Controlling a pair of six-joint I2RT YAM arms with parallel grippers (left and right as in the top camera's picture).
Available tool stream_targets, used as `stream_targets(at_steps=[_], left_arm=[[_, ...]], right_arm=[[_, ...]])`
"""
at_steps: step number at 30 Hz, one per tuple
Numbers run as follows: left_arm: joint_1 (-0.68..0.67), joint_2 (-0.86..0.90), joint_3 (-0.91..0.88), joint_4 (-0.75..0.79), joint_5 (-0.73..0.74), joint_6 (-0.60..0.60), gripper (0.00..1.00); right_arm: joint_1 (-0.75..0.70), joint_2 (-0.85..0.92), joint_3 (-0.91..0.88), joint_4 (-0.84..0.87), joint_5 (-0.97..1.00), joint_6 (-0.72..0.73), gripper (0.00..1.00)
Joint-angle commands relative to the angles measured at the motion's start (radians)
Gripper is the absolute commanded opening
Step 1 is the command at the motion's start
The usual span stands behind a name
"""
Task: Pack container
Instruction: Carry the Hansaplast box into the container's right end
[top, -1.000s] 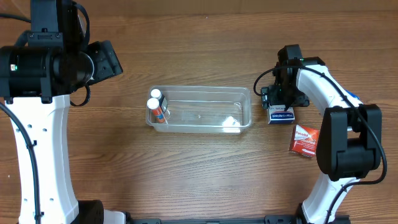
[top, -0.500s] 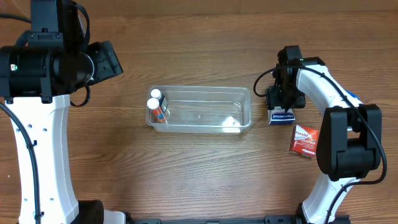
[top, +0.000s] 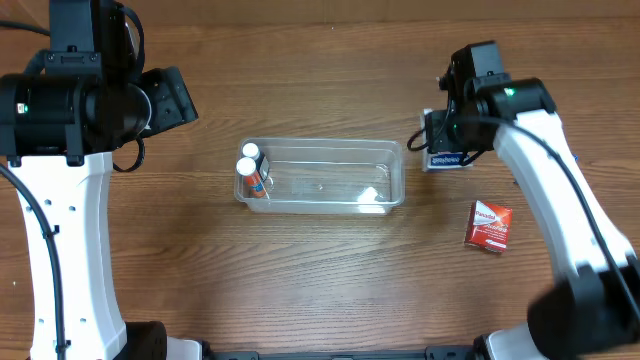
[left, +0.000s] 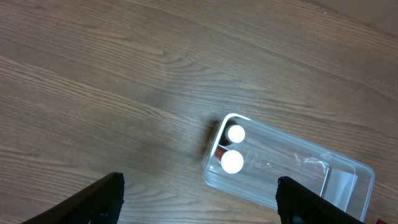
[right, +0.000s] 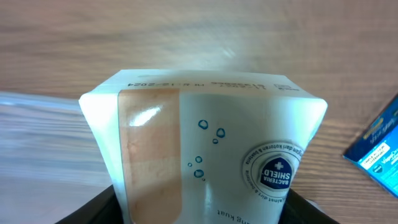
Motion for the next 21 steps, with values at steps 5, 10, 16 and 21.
stream_targets(at_steps=[5,10,16,21], left_arm=[[0.000,-0.001,0.014,0.000,-0.010,0.019,0.80],[0.000,-0.001,0.014,-0.005,-0.010,0.028,0.80],[0.000,-0.001,0.014,-0.006,-0.010,0.045,0.80],[0.000,-0.001,0.014,-0.006,-0.010,0.046,0.80]], right_arm=[[0.210,-0.021,0.013,0.000,-0.023,0.217,0.60],[0.264,0.060,-0.006,0.016,-0.020,0.246,0.61],[0.267,0.161,-0.006,0.022,-0.020,0.246,0.61],[0.267,0.179,-0.006,0.045,-0.020,0.246,0.61]])
